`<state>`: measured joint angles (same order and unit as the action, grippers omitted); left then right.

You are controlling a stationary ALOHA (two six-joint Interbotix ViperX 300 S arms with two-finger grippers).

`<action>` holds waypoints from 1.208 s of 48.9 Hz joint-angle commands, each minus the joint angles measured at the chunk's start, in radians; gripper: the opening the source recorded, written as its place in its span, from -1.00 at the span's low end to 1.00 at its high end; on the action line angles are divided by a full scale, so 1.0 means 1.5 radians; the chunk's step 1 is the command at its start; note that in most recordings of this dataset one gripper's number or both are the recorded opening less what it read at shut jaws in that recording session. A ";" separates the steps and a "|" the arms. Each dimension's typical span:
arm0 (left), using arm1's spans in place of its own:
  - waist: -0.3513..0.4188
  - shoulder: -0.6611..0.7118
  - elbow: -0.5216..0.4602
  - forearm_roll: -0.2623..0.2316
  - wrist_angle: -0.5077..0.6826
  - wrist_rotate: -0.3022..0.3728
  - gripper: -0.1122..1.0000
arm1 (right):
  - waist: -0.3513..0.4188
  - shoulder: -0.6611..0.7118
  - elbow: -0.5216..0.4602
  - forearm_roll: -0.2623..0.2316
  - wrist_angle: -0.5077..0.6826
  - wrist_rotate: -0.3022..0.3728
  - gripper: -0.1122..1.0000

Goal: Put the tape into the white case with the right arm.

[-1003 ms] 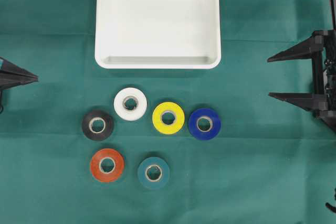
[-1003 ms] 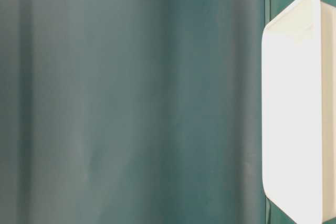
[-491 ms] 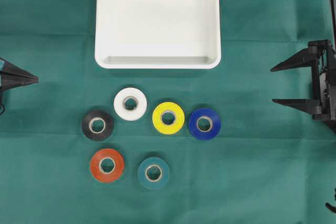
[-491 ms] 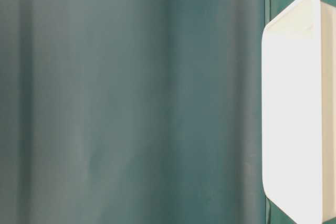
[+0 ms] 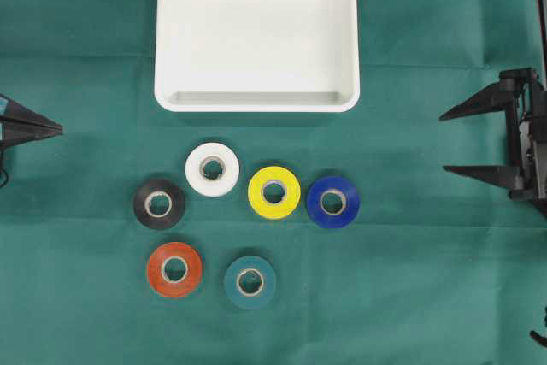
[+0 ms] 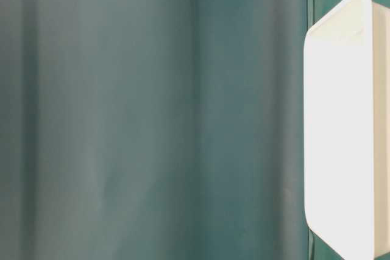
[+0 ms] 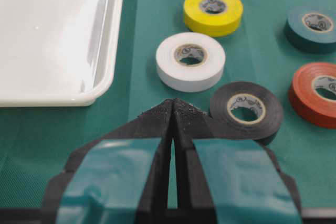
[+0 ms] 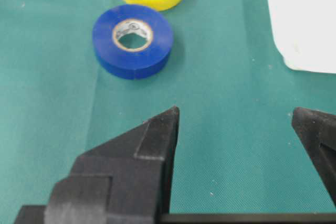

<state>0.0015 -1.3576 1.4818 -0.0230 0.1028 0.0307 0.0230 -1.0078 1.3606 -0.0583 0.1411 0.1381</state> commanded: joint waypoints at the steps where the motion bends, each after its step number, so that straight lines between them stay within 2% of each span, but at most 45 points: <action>1: 0.001 0.007 -0.008 -0.001 -0.005 0.000 -0.79 | 0.015 0.031 -0.027 -0.013 -0.010 -0.001 0.27; 4: 0.001 0.007 -0.008 -0.001 -0.005 0.000 -0.79 | 0.026 0.053 -0.032 -0.031 -0.011 0.003 0.26; 9: 0.001 0.007 -0.006 -0.001 -0.007 0.000 -0.79 | 0.044 0.080 -0.038 -0.042 -0.013 0.010 0.27; 24: 0.002 0.007 -0.006 -0.002 -0.007 0.000 -0.79 | 0.052 0.089 -0.043 -0.046 -0.047 0.010 0.26; 34: 0.002 0.007 -0.007 -0.001 -0.008 0.000 -0.79 | 0.053 0.129 -0.074 -0.046 -0.082 0.009 0.26; 49: 0.001 0.007 -0.007 -0.002 -0.008 -0.001 -0.79 | 0.053 0.272 -0.150 -0.066 -0.126 0.005 0.27; 59: 0.002 0.006 -0.009 -0.002 -0.008 -0.001 -0.79 | 0.052 0.403 -0.234 -0.065 -0.160 0.008 0.27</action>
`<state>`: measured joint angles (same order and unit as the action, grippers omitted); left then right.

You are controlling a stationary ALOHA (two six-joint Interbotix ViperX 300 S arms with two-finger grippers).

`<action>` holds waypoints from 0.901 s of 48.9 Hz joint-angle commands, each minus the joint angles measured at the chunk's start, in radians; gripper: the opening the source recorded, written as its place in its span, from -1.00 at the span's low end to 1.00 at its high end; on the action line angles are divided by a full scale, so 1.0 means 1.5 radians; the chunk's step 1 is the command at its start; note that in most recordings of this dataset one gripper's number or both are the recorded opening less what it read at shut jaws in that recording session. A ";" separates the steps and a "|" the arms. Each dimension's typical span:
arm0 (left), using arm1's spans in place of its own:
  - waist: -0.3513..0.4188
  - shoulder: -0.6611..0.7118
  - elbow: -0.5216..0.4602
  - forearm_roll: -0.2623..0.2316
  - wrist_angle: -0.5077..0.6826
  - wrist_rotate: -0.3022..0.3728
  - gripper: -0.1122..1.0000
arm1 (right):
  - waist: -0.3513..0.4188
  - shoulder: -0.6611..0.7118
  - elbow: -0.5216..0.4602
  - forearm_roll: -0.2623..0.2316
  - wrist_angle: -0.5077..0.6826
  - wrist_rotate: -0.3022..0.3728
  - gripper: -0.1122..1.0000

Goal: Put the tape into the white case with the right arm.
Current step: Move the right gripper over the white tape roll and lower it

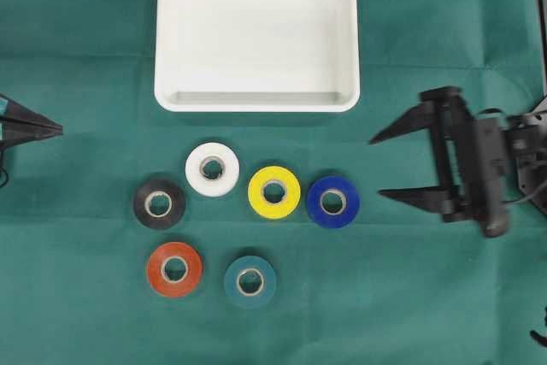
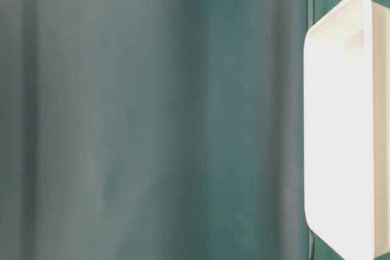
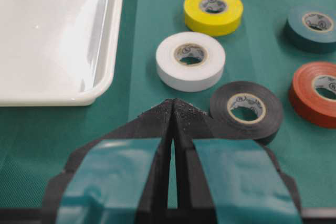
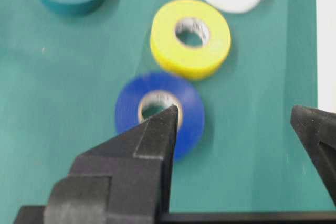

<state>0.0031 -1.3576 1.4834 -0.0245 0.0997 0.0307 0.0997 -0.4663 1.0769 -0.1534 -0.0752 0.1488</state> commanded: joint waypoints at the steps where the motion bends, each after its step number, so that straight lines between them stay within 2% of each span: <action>1: 0.000 0.005 -0.010 0.000 -0.006 -0.001 -0.79 | 0.001 0.054 -0.053 -0.002 -0.017 0.001 0.27; 24: 0.001 0.003 -0.008 0.000 -0.006 -0.001 -0.79 | 0.001 0.332 -0.294 -0.002 -0.012 0.005 0.27; 35: 0.001 0.003 -0.007 0.000 -0.006 -0.001 -0.79 | 0.002 0.415 -0.389 -0.002 0.002 0.007 0.27; 44: 0.001 0.002 -0.007 0.000 -0.006 -0.001 -0.79 | 0.002 0.454 -0.433 -0.002 0.007 0.017 0.27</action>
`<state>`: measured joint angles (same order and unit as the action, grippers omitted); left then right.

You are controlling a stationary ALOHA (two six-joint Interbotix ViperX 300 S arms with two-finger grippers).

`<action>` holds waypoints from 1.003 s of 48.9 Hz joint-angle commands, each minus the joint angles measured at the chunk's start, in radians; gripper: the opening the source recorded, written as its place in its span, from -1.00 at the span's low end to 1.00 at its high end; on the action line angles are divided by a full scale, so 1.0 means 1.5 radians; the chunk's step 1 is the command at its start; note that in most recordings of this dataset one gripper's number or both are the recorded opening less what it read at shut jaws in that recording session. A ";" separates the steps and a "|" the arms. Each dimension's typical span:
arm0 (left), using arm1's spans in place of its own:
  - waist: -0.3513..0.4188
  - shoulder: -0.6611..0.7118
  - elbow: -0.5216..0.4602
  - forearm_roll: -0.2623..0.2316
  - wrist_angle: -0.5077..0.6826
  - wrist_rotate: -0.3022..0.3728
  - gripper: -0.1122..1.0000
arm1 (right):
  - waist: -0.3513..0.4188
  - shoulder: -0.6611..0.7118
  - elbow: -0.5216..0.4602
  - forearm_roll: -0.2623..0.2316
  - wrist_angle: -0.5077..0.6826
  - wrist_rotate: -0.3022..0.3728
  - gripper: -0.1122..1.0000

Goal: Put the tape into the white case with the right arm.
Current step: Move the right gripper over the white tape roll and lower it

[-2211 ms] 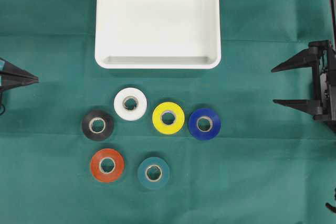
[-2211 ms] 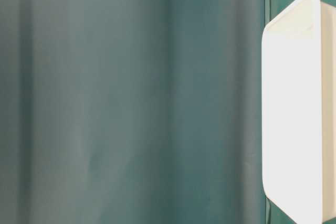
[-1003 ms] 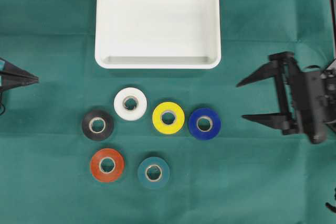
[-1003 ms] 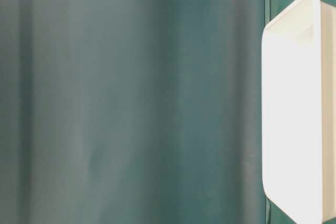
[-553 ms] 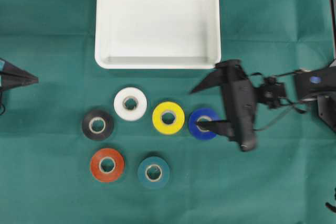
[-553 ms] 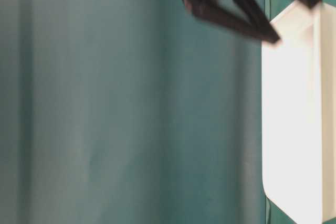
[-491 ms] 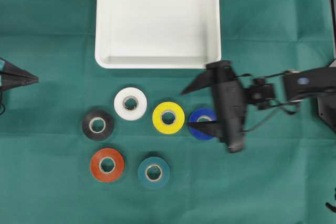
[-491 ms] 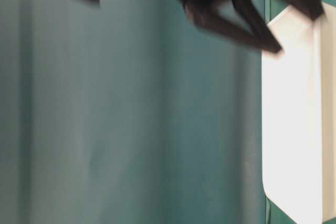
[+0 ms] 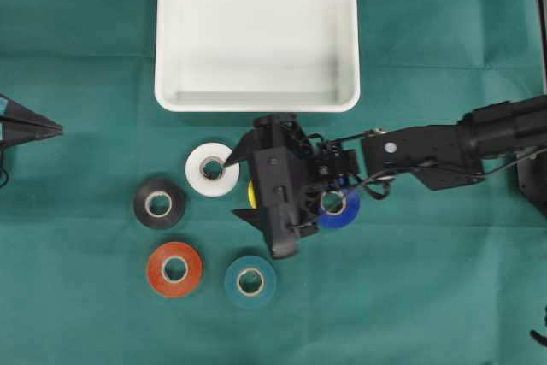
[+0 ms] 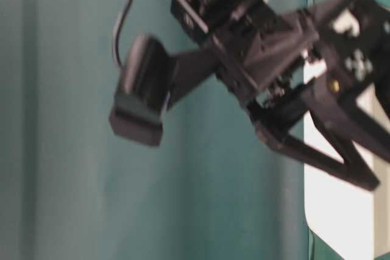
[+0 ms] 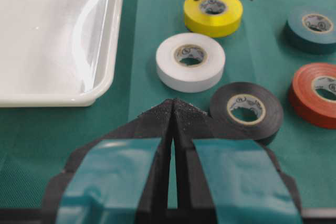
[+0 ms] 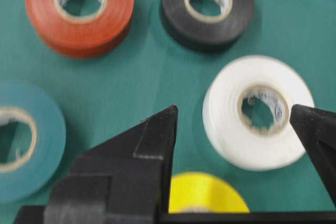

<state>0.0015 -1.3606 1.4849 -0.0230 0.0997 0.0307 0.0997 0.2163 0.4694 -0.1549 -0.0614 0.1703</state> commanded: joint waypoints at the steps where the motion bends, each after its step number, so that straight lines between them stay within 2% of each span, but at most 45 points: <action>1: 0.001 0.004 -0.008 -0.001 -0.006 -0.001 -0.79 | 0.001 0.003 -0.031 -0.001 -0.002 0.004 0.28; 16: 0.001 0.004 -0.008 -0.002 -0.006 0.000 -0.79 | 0.002 0.046 -0.074 -0.001 0.003 0.010 0.28; 49: 0.002 0.004 -0.006 -0.001 -0.006 -0.001 -0.79 | 0.001 0.120 -0.128 -0.001 0.094 0.011 0.27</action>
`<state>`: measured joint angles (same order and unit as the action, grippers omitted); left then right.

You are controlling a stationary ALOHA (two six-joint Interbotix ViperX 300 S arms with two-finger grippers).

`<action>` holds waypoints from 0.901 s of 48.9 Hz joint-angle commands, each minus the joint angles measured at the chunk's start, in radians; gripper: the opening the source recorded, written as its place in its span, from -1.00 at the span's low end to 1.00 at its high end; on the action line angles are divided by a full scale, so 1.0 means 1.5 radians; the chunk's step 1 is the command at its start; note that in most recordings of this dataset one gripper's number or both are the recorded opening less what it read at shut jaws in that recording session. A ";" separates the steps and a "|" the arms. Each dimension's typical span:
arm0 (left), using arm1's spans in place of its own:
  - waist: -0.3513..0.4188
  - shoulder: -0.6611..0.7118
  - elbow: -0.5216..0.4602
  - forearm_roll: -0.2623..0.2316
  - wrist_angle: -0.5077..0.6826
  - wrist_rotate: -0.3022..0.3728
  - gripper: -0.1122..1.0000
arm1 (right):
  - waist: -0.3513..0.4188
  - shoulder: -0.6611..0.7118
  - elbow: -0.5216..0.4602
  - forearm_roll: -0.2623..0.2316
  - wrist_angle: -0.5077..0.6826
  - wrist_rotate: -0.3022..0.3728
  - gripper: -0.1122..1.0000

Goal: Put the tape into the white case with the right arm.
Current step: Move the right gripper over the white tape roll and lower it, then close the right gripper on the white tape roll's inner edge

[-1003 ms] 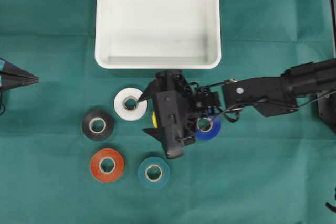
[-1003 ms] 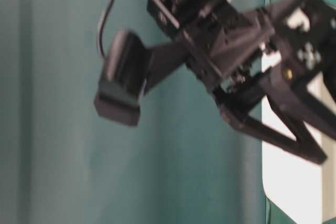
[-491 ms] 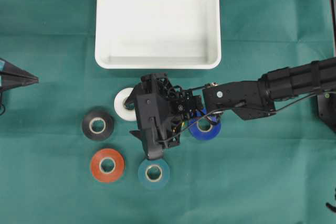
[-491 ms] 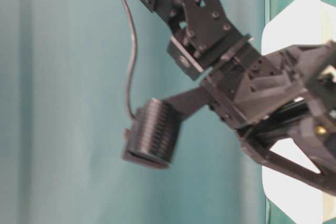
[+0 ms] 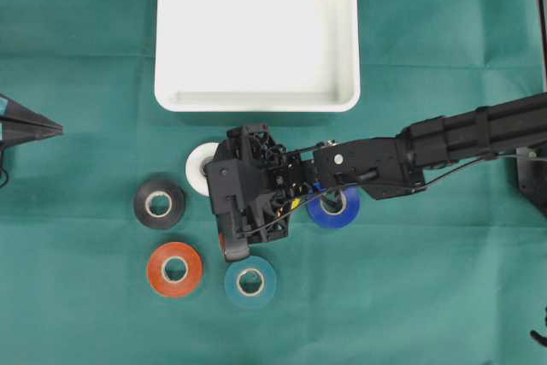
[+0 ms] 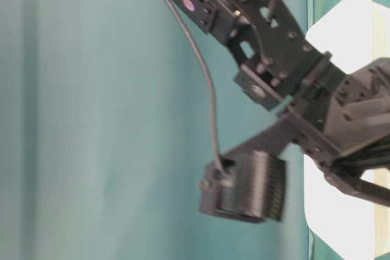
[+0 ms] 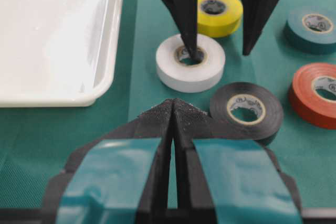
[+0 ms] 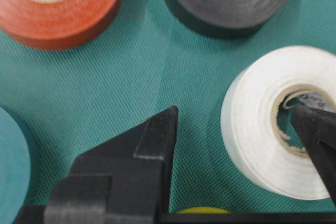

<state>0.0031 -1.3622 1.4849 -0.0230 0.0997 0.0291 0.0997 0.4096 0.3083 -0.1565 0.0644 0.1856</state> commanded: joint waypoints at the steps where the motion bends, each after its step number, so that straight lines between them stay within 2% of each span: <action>1: 0.000 0.005 -0.005 -0.001 -0.006 0.001 -0.79 | 0.001 -0.008 -0.024 0.000 0.015 0.001 0.27; 12: 0.000 0.005 -0.004 -0.001 -0.006 0.000 -0.79 | 0.001 0.009 -0.049 0.000 0.056 0.001 0.27; 26: 0.000 0.005 -0.004 -0.001 -0.006 0.000 -0.79 | 0.001 0.012 -0.052 0.000 0.058 0.001 0.23; 30: 0.001 0.005 -0.003 -0.002 -0.006 0.000 -0.79 | 0.001 0.012 -0.052 0.000 0.058 0.001 0.06; 37: 0.000 0.005 -0.003 -0.001 -0.006 0.000 -0.79 | 0.001 0.012 -0.055 -0.001 0.058 0.001 -0.55; 44: 0.001 0.005 -0.003 -0.001 -0.006 0.000 -0.79 | 0.001 0.012 -0.057 -0.001 0.061 0.001 -0.64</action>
<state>0.0031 -1.3637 1.4910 -0.0245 0.0997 0.0307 0.1043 0.4449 0.2424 -0.1549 0.1565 0.1856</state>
